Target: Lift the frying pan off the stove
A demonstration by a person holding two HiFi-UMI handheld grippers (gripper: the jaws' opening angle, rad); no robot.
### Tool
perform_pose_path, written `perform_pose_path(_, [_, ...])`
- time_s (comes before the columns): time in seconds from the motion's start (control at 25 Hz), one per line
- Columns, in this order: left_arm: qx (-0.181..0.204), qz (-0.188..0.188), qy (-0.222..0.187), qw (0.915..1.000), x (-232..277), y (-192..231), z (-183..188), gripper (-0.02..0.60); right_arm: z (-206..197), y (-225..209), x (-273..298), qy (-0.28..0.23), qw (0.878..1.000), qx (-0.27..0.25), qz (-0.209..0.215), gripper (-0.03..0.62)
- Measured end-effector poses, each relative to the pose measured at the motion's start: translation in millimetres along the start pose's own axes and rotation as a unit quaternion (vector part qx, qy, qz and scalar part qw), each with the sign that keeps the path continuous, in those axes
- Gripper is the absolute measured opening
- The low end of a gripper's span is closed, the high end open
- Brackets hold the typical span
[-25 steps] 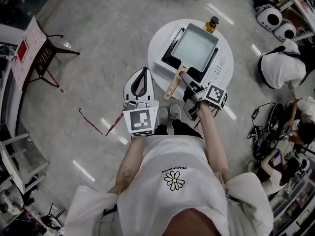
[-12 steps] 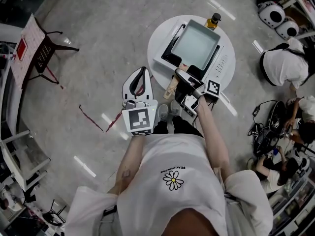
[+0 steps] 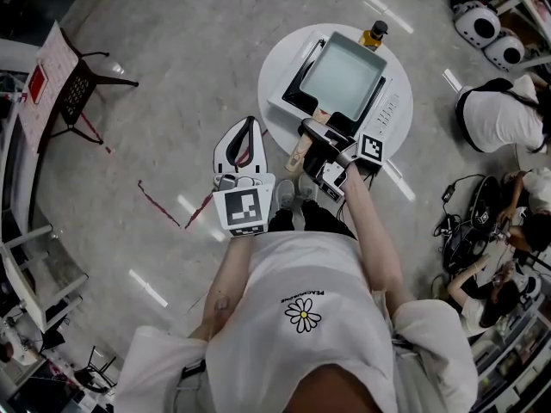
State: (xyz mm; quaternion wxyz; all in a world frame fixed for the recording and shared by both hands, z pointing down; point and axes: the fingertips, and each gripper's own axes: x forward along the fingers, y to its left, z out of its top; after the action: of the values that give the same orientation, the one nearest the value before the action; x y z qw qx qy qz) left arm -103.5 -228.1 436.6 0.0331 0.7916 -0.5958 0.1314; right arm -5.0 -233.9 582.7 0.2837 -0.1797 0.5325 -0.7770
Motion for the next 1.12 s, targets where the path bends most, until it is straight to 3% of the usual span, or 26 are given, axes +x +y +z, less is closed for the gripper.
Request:
perform_pose_path(0.08, [0.0,0.0,0.0,1.0,-0.2,-0.7,0.1,-0.001,-0.8,0.2,0.6,0.003,1.0,-0.007,-0.004,0.101])
perform_pose_path(0.2, [0.001,0.0,0.0,1.0,0.7,-2.6,1.4,-0.001,-0.1,1.4,-0.7,0.006,1.0,-0.019,-0.009,0.092])
perform_pose_path(0.92, [-0.002,-0.005,0.004,1.0,4.8,-3.0,-0.6,0.0,2.3,0.9,-0.3,0.013,0.998,-0.058,-0.037,0.077])
perform_pose_path(1.12, [-0.004,-0.002,-0.004,1.0,3.2,-0.2,5.1,0.0,-2.4,11.7,-4.2,0.013,0.998,-0.045,-0.036,0.075])
